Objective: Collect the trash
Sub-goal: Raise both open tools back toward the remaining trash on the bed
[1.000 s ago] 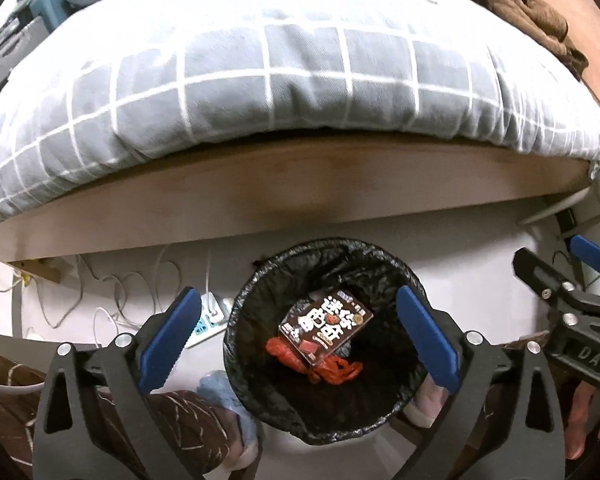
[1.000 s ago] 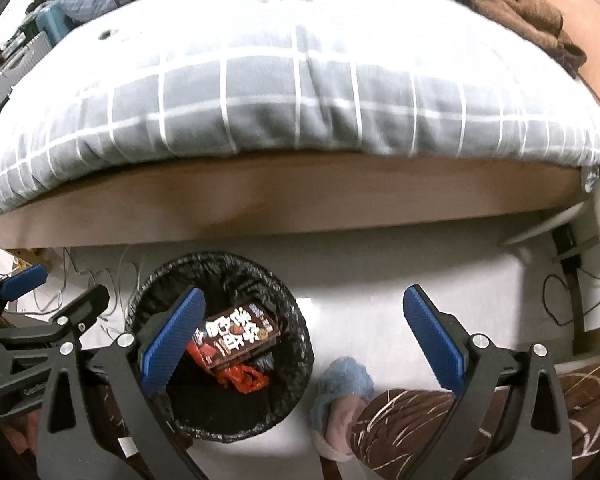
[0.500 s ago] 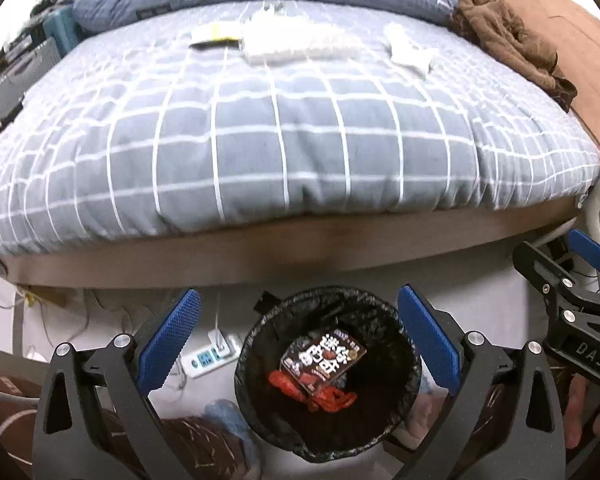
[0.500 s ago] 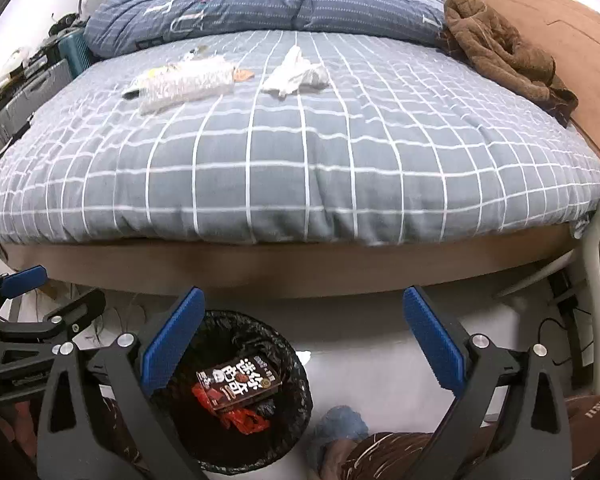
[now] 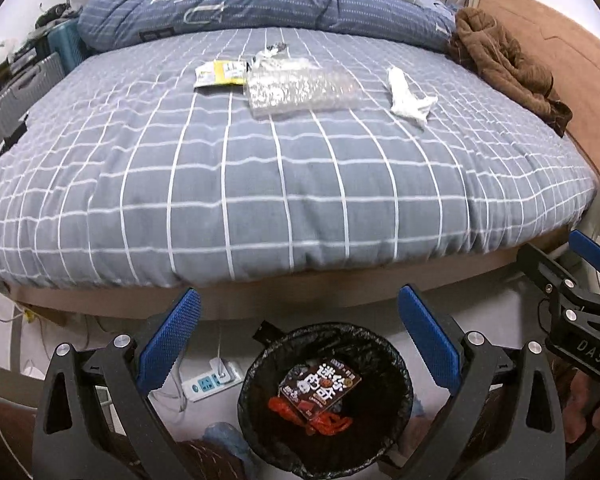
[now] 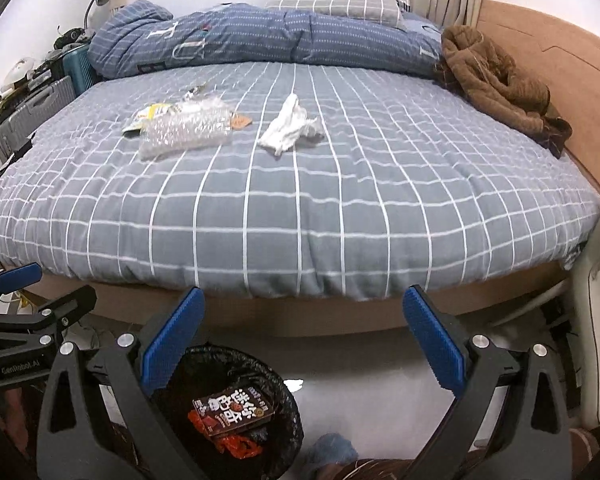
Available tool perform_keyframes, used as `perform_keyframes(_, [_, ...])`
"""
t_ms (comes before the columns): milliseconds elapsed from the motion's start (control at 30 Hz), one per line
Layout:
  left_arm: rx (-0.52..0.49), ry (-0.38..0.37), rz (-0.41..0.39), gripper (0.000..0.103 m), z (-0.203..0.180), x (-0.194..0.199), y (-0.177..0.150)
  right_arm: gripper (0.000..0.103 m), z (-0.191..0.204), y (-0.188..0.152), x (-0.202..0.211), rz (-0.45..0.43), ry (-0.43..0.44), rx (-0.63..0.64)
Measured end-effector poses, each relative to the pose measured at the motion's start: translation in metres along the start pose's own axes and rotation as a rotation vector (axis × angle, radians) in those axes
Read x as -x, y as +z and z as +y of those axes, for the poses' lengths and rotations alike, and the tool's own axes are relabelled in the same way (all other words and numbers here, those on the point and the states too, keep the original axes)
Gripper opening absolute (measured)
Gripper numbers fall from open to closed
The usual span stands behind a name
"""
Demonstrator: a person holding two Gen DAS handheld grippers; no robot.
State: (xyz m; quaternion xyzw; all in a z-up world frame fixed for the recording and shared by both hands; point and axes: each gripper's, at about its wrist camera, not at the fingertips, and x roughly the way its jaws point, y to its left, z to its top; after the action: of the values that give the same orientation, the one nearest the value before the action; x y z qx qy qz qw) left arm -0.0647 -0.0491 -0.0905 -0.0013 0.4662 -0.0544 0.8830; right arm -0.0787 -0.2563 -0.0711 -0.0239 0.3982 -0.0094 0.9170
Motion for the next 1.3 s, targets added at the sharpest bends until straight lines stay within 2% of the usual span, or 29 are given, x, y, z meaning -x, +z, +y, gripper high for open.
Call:
perform_keyframes(533, [-0.002,0.005,-0.055,0.097,-0.002,-0.013,0.056,0.095,-0.004,0.046,-0.016,-0.053,-0.001,-0.005])
perform_keyframes(900, [0.008,-0.004,-0.069,0.097,0.003,-0.034,0.101,0.095,-0.007,0.086,-0.045,-0.049,-0.005,-0.009])
perform_keyframes(1300, [-0.004,-0.004,-0.056,0.097,0.005,-0.075,0.146,0.095,-0.010,0.124,-0.088,-0.012,-0.018,-0.012])
